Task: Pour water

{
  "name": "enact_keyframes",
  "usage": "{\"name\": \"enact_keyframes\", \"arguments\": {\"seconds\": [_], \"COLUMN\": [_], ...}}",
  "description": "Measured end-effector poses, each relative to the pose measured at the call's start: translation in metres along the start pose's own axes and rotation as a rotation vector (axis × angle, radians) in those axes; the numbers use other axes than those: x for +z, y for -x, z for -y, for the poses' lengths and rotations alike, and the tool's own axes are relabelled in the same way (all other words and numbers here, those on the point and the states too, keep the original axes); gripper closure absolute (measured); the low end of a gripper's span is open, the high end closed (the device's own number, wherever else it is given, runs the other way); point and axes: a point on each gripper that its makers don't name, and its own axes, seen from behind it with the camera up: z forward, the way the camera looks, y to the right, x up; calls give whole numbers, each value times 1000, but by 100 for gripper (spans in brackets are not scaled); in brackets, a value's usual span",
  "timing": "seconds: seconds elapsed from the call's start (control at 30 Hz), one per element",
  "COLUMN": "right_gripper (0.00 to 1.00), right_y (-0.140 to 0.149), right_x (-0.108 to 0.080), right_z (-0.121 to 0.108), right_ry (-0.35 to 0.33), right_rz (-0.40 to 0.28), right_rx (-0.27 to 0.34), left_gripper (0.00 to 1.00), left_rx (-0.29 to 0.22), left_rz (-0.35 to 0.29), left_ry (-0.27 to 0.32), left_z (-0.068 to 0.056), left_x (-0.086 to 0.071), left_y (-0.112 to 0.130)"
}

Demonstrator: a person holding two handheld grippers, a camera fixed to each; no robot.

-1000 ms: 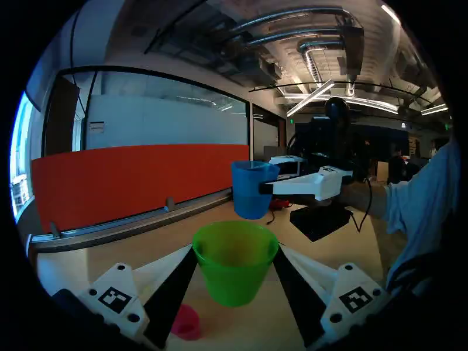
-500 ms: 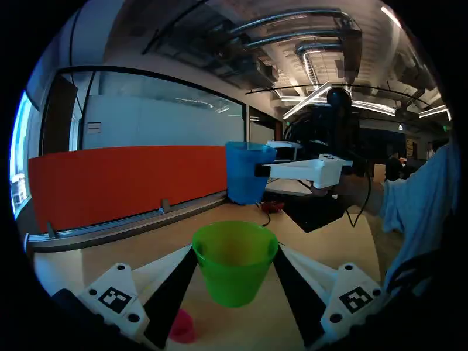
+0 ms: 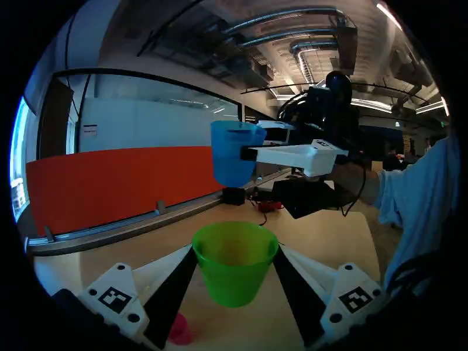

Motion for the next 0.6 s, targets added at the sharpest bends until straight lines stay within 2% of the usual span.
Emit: {"name": "enact_keyframes", "arguments": {"seconds": [0.6], "right_gripper": [11], "right_y": [-21], "right_x": [7], "right_z": [-20], "right_ry": [20], "right_rz": [13], "right_rx": [-206], "left_gripper": [13], "left_rx": [-13], "left_rz": [-13], "left_ry": [19], "left_z": [-6], "left_x": [5], "left_y": [-6]}}
